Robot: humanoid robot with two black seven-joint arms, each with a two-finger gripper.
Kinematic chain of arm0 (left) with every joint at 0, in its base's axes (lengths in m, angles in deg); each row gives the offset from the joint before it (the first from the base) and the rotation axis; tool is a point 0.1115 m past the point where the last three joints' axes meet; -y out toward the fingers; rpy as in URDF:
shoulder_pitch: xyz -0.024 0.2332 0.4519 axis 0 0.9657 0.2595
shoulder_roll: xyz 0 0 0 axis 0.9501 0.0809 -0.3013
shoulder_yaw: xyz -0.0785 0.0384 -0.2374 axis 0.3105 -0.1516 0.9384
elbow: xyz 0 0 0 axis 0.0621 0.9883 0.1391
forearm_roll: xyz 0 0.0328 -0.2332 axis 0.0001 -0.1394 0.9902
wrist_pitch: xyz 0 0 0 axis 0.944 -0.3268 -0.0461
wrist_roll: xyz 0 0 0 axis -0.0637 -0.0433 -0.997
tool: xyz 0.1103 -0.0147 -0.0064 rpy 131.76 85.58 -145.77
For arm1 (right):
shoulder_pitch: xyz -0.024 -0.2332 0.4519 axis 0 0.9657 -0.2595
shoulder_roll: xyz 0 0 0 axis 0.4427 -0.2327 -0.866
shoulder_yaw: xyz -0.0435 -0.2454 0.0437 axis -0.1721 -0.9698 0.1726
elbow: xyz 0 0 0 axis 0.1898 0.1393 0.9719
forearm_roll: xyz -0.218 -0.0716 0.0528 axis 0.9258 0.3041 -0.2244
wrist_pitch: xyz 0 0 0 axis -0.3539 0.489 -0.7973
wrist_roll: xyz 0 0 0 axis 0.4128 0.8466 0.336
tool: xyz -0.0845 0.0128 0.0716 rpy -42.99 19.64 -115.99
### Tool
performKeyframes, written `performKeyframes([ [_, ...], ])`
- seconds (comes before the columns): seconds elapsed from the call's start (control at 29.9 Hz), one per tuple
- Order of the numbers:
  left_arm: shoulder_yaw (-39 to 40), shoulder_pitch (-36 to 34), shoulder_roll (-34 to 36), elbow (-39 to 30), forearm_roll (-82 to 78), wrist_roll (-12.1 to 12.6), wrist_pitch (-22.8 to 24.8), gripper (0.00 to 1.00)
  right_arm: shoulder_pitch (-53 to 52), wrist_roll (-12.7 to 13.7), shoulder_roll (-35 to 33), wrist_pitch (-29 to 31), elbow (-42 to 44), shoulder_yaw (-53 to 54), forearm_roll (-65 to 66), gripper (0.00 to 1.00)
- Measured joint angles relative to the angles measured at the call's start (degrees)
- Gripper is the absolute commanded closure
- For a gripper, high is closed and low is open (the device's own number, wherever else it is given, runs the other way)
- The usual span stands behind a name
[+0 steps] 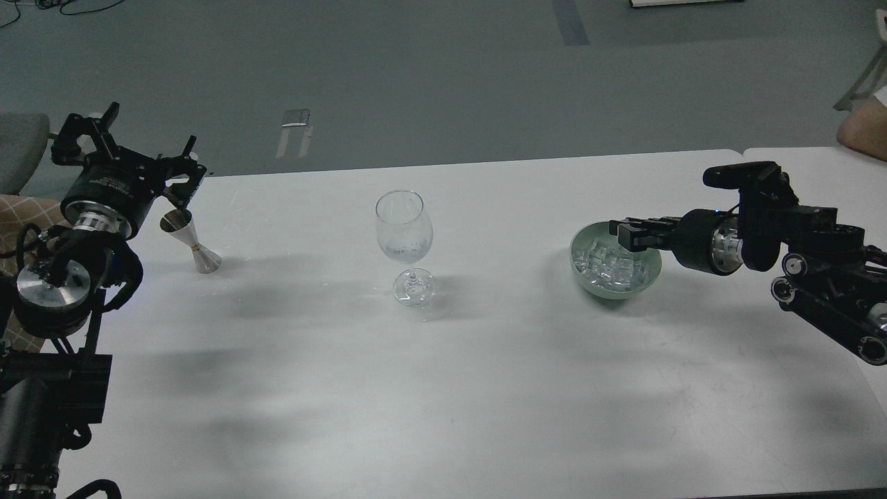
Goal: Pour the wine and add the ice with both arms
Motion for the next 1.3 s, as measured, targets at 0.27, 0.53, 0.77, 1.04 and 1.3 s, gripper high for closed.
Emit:
performKeyframes([
  [0.27,0.2,-0.2,1.3,0.0,0.1,0.0,0.0,0.02,0.2,0.1,-5.1,-0.5,-10.9,6.8,-2.6,0.78],
  [0.53,0.2,-0.2,2.1,0.0,0.0,0.0,0.0,0.02,-0.1,0.3,-1.6,-0.2,-17.4,14.4,-2.9,0.8],
  [0.77,0.3,-0.2,3.8,0.0,0.0,0.0,0.0,0.02,-1.0,0.9,6.2,-0.3,-19.0,14.2,-2.2,0.79],
  [1.04,2.6,0.0,5.7,0.0,1.4,0.6,-0.1,0.02,-6.9,1.1,12.8,0.1,-17.2,8.4,-1.3,0.79],
  [1.3,2.7,0.3,6.1,0.0,1.5,0.6,0.0,0.02,-9.3,1.2,21.5,0.1,-10.4,6.4,3.0,0.79],
])
